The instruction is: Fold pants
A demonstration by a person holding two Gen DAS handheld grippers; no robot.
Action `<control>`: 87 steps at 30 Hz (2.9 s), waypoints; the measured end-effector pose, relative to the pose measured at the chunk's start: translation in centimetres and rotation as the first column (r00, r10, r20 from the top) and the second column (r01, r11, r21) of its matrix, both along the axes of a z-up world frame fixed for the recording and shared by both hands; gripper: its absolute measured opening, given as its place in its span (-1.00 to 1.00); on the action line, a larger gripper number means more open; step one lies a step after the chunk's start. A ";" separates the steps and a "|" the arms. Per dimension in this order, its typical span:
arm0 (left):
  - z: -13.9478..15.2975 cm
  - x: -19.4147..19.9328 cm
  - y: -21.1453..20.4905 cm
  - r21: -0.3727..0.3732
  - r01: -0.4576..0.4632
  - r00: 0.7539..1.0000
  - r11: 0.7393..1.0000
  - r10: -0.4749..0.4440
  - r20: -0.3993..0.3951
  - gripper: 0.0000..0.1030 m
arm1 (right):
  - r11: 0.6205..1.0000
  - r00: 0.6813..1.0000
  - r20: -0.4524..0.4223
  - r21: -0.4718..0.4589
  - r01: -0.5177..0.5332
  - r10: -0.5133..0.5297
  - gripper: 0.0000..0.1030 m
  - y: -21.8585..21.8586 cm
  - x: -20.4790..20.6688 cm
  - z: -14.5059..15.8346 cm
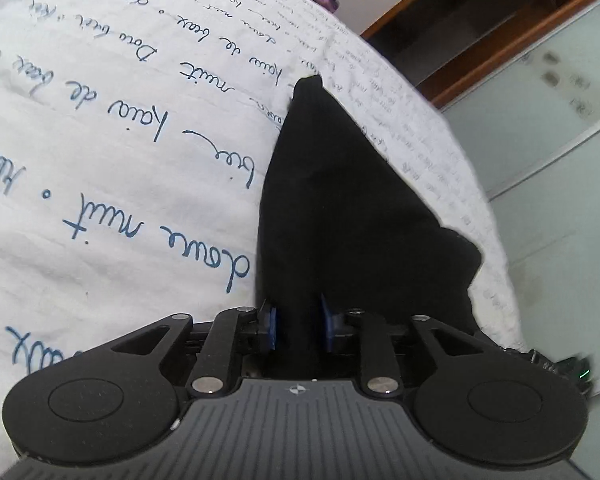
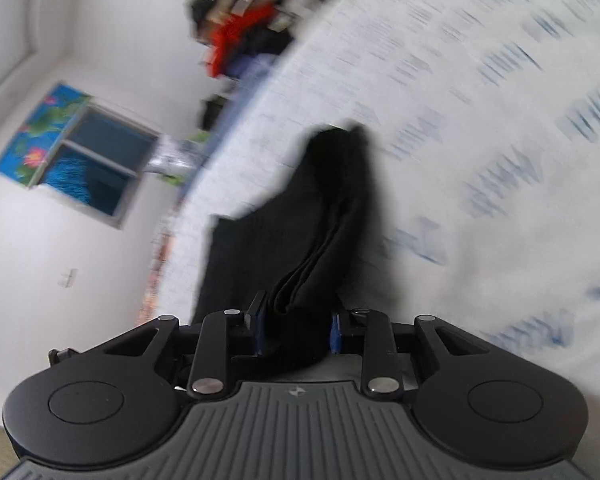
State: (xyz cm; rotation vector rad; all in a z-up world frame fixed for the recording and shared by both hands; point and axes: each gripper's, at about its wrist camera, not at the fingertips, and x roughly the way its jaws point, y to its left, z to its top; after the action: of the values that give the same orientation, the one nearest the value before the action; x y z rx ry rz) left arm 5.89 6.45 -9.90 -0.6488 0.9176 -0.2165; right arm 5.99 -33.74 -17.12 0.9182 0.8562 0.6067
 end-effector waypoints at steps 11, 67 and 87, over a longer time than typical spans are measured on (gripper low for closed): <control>7.4 -3.1 1.3 0.106 -0.032 0.970 0.994 0.005 0.242 -0.05 | 0.973 0.968 0.166 0.167 0.162 -0.190 0.08 -3.6 -3.2 5.1; 6.6 -21.7 -1.5 0.428 -0.135 0.915 0.893 -0.053 0.399 0.60 | 0.815 0.878 0.478 -0.508 0.278 -0.002 0.83 2.8 -29.4 12.5; -0.8 -9.7 -9.3 0.585 -0.113 0.960 0.803 -0.062 0.272 0.88 | 0.644 0.936 0.346 -0.731 0.224 0.068 1.00 15.2 -11.1 3.2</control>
State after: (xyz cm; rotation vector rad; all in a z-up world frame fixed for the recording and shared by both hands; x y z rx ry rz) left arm -3.82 -2.86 -10.70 -0.0335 0.6471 0.0167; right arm -5.06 -18.52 -13.96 0.0477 0.6454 0.2514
